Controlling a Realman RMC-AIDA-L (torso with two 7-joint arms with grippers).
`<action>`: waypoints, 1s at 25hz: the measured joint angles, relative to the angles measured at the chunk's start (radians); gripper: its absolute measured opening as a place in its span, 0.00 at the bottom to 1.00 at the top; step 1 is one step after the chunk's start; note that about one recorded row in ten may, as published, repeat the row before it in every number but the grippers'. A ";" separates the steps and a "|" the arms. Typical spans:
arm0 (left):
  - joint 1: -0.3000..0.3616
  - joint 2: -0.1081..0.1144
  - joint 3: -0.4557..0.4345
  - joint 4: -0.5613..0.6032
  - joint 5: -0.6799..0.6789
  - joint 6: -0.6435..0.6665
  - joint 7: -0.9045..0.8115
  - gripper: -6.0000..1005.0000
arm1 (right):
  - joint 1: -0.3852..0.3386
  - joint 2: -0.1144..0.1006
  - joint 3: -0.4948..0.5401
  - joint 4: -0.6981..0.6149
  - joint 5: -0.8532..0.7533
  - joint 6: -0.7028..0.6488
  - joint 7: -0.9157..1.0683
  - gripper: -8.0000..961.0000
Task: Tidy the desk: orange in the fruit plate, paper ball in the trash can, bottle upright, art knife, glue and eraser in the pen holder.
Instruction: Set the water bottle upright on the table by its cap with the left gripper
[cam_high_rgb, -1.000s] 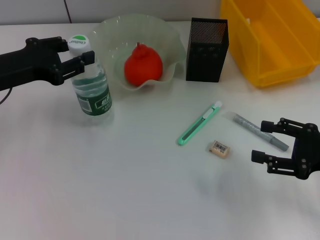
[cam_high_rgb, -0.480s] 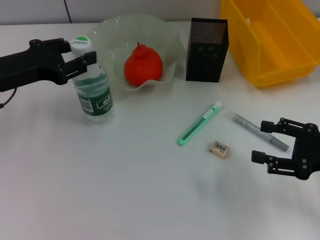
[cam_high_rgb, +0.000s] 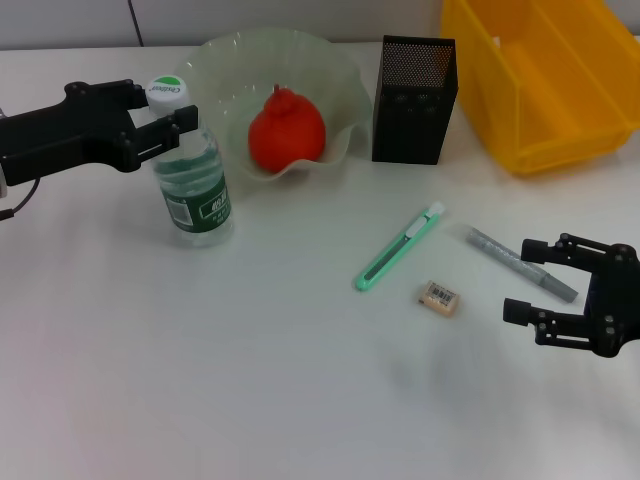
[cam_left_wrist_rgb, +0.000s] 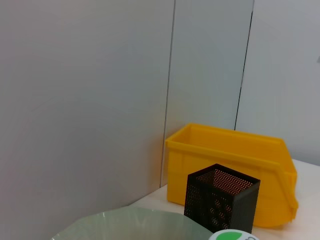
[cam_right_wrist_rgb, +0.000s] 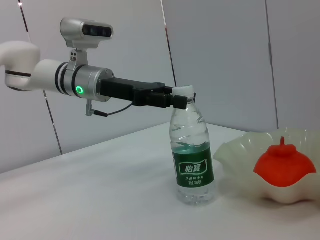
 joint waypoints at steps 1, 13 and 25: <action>0.000 0.000 0.000 0.000 0.000 0.000 0.000 0.44 | 0.000 0.000 0.000 0.000 0.000 0.000 0.000 0.83; -0.005 0.000 -0.008 -0.004 -0.002 -0.002 0.012 0.44 | 0.000 0.000 0.000 0.000 0.001 0.000 0.001 0.83; -0.007 0.002 -0.017 -0.020 -0.015 -0.022 0.017 0.46 | -0.001 0.000 0.000 -0.002 0.001 0.000 0.003 0.83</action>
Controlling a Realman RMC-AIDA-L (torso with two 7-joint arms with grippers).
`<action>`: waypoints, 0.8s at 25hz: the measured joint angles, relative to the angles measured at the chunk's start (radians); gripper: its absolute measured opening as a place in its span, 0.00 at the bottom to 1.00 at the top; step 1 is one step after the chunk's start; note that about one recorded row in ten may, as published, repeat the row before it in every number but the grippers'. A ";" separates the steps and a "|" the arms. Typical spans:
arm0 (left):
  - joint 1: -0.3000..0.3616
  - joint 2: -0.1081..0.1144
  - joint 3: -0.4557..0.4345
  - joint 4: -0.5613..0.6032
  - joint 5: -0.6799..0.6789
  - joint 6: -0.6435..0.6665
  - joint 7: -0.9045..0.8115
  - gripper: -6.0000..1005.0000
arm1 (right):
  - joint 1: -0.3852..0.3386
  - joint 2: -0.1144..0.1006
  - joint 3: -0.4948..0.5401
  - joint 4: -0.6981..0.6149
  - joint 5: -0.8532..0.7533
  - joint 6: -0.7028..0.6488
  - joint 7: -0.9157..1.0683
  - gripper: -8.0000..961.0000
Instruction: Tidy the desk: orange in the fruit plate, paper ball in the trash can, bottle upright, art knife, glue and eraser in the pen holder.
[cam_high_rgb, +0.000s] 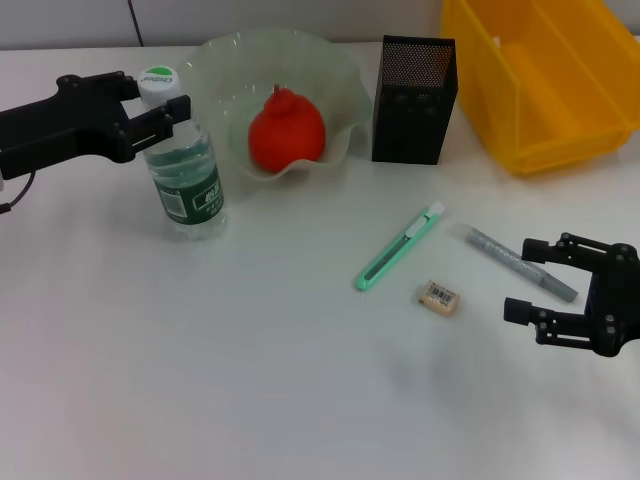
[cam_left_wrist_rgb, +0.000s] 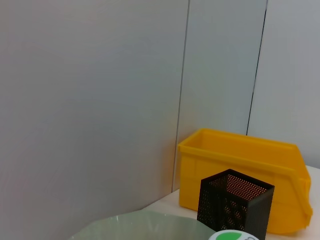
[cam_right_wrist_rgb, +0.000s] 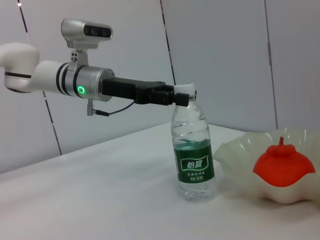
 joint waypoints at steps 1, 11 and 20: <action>0.000 0.000 0.000 0.000 0.000 0.000 0.000 0.46 | 0.000 0.000 0.000 0.000 0.000 0.000 0.001 0.83; 0.013 0.000 0.000 -0.002 -0.055 0.021 0.045 0.59 | -0.001 0.000 0.000 0.000 0.000 0.000 0.009 0.83; 0.045 0.049 -0.040 -0.008 -0.303 0.461 0.027 0.83 | 0.002 0.000 0.003 0.002 0.007 0.000 0.010 0.83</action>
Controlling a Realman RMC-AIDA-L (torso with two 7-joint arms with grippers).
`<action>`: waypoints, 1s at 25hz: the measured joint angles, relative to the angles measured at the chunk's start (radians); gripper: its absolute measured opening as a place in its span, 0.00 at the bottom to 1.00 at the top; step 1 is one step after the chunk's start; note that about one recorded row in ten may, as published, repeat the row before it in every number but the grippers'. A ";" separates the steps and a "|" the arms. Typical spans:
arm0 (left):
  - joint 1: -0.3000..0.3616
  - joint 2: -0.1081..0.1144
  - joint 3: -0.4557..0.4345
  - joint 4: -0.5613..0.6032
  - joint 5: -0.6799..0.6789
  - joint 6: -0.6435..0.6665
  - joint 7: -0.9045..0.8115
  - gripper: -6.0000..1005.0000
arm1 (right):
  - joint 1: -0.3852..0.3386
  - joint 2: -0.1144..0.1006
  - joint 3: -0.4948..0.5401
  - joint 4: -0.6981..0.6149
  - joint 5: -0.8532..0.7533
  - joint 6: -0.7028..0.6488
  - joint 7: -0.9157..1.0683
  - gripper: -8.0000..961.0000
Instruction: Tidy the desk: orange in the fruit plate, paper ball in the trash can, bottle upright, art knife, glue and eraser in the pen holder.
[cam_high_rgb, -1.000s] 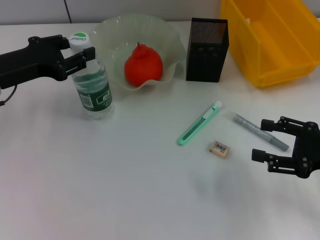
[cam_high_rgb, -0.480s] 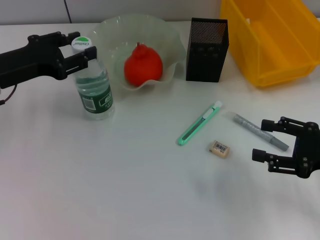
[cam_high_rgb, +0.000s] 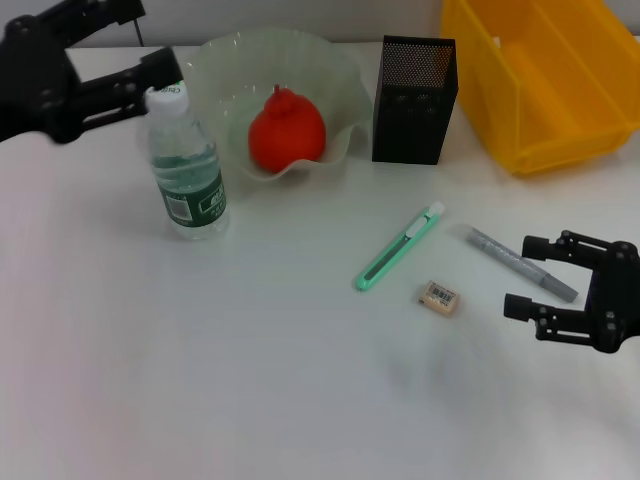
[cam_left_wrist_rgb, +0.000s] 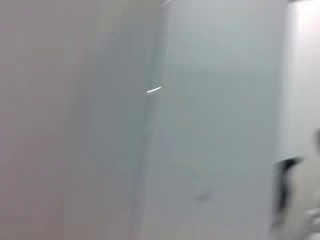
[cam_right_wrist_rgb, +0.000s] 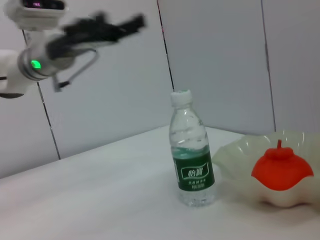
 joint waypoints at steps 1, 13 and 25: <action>0.000 0.002 0.001 -0.006 -0.010 0.058 -0.001 0.85 | 0.003 0.000 0.001 0.001 0.004 0.000 0.000 0.83; -0.032 -0.042 0.086 -0.318 0.238 0.015 0.328 0.86 | 0.076 -0.012 0.081 -0.027 0.008 -0.054 0.173 0.83; -0.054 -0.052 0.087 -0.548 0.328 -0.173 0.566 0.86 | 0.308 -0.057 -0.088 -0.433 -0.259 -0.155 0.974 0.83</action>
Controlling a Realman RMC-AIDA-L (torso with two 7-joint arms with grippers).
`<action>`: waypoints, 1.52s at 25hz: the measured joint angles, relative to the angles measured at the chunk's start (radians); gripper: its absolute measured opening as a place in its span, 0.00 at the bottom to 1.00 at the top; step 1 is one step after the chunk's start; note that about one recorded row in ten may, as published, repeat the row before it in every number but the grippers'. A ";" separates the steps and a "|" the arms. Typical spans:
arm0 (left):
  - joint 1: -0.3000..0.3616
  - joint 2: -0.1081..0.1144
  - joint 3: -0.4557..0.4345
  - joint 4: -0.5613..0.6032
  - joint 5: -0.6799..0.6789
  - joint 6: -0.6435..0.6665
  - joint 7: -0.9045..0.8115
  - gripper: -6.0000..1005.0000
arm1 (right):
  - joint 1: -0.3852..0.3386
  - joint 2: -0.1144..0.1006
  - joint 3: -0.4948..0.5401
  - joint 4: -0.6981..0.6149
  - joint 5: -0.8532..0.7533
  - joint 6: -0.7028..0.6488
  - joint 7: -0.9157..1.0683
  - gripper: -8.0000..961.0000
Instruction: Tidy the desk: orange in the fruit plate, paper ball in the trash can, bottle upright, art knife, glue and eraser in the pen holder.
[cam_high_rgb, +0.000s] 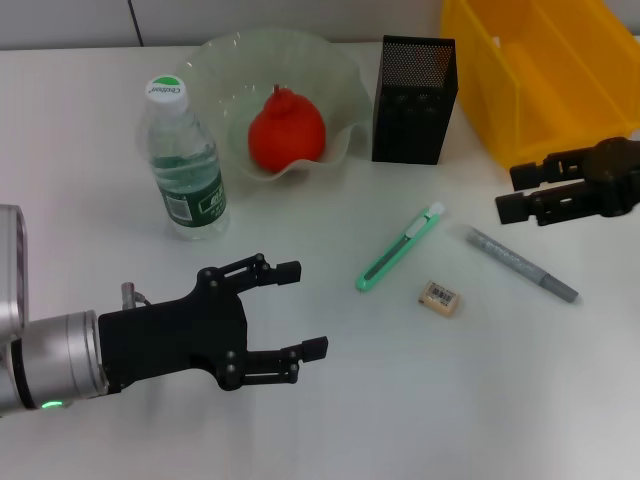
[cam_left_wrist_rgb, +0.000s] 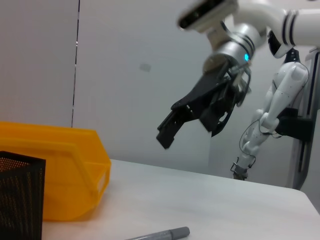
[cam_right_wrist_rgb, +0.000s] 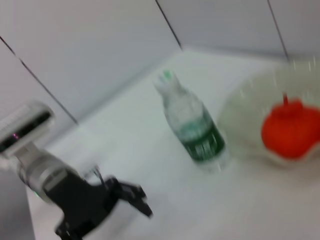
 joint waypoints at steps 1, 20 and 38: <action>0.000 0.000 0.000 0.000 0.000 0.000 0.000 0.86 | 0.000 0.000 0.000 0.000 0.000 0.000 0.000 0.83; -0.010 -0.003 0.001 -0.020 -0.004 -0.031 0.001 0.86 | 0.331 0.024 -0.327 0.056 -0.439 0.118 0.452 0.83; -0.026 -0.004 0.001 -0.020 -0.007 -0.019 0.028 0.86 | 0.613 0.083 -0.330 0.427 -0.628 0.388 0.792 0.83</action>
